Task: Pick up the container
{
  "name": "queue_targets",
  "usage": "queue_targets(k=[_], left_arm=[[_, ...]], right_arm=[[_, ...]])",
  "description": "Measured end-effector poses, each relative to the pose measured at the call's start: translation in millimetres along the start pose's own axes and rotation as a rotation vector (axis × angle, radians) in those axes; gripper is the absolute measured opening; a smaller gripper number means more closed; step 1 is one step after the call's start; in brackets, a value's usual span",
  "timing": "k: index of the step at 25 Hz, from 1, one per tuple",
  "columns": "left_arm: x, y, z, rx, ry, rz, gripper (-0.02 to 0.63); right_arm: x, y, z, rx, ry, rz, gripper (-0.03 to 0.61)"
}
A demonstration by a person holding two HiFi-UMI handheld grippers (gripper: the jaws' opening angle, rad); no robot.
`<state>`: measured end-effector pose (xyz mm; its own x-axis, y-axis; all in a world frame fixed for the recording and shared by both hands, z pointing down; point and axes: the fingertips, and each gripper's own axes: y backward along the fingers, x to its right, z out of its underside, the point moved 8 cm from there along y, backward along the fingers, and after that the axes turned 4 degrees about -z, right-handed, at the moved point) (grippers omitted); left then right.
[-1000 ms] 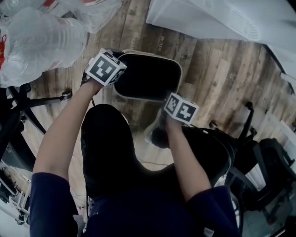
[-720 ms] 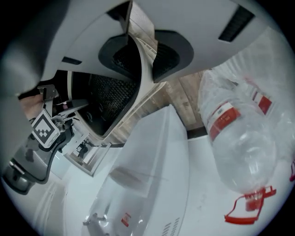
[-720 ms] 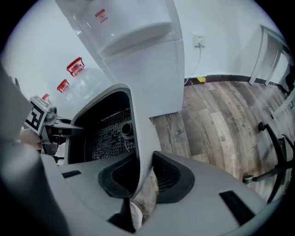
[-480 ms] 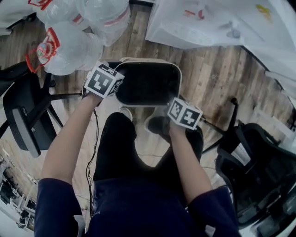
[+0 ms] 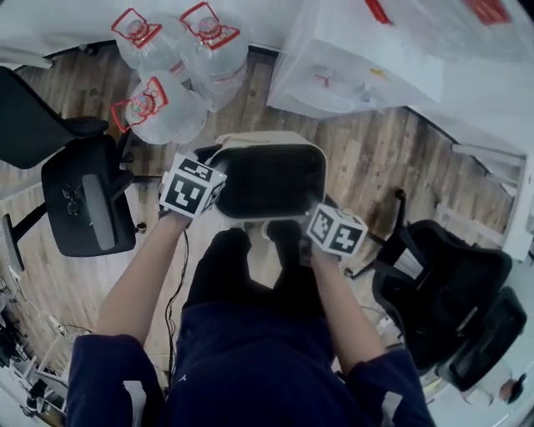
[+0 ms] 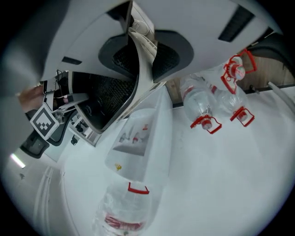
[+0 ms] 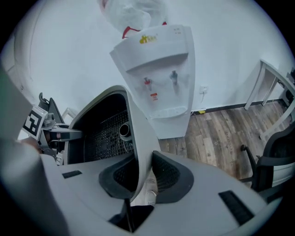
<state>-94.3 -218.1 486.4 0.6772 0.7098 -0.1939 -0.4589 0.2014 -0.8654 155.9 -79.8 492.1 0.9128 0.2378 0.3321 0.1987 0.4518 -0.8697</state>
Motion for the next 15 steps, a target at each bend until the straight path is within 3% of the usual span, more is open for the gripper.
queue_targets(k=[8, 15], left_arm=[[32.9, 111.6, -4.1, 0.061, 0.048, -0.04, 0.103], [55.5, 164.0, 10.4, 0.085, 0.094, -0.044, 0.109]], right_arm=[[-39.4, 94.8, -12.4, 0.054, 0.028, -0.035, 0.08], [-56.4, 137.8, 0.6, 0.056, 0.048, -0.05, 0.075]])
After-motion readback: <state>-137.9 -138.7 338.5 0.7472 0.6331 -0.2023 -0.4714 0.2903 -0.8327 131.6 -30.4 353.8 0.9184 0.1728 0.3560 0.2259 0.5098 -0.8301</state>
